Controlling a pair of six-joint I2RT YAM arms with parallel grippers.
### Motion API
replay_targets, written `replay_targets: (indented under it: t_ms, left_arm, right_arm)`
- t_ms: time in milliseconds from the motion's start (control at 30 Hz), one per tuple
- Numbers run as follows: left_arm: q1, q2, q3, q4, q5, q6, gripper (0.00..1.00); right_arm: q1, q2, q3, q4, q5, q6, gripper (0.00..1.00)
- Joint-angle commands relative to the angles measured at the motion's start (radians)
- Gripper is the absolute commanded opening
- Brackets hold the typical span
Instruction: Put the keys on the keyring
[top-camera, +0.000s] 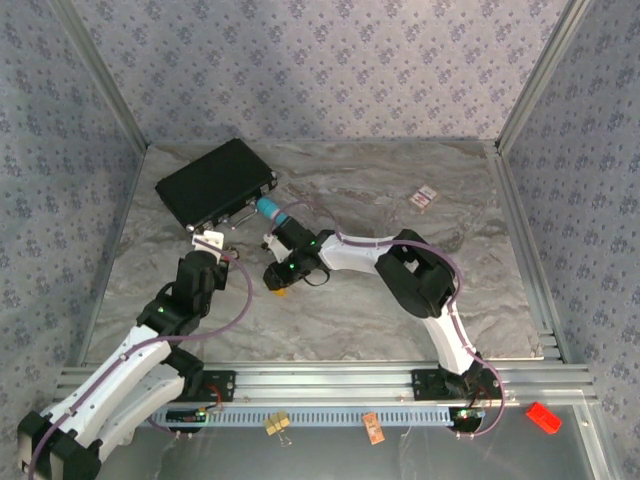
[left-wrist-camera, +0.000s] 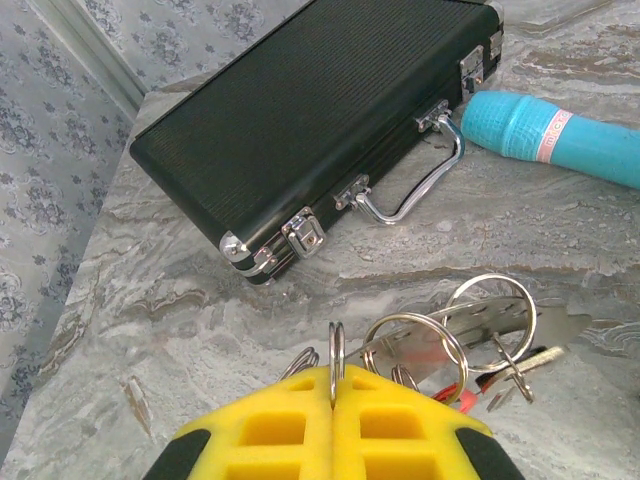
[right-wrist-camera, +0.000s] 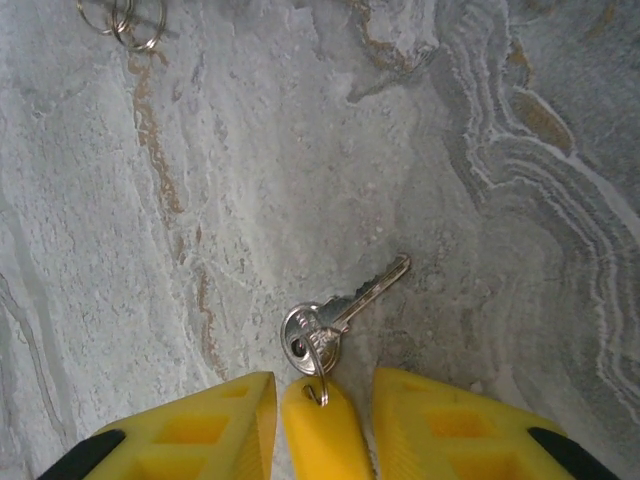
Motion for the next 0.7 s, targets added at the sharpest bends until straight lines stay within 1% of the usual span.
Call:
replay_targets:
  t_ms: [0, 233, 500, 567, 667]
  left_arm:
    - [0.006, -0.005, -0.003, 0.030, -0.014, -0.018, 0.00]
    - [0.005, -0.011, -0.003, 0.028, -0.014, -0.015, 0.00]
    - [0.006, -0.012, -0.001, 0.028, -0.014, -0.011, 0.00]
    - [0.005, -0.014, -0.001, 0.028, -0.014, -0.007, 0.00]
    - [0.007, -0.011, 0.001, 0.031, 0.037, 0.003, 0.00]
  right_arm:
    - [0.007, 0.035, 0.039, -0.028, -0.037, -0.012, 0.30]
    - [0.009, 0.056, 0.061, -0.041, -0.046, -0.020, 0.21]
    - [0.009, 0.029, 0.047, -0.042, -0.052, -0.027, 0.00]
    - [0.009, -0.006, 0.025, -0.041, -0.044, -0.033, 0.00]
    - [0.008, -0.086, -0.035, -0.042, -0.015, -0.055, 0.00]
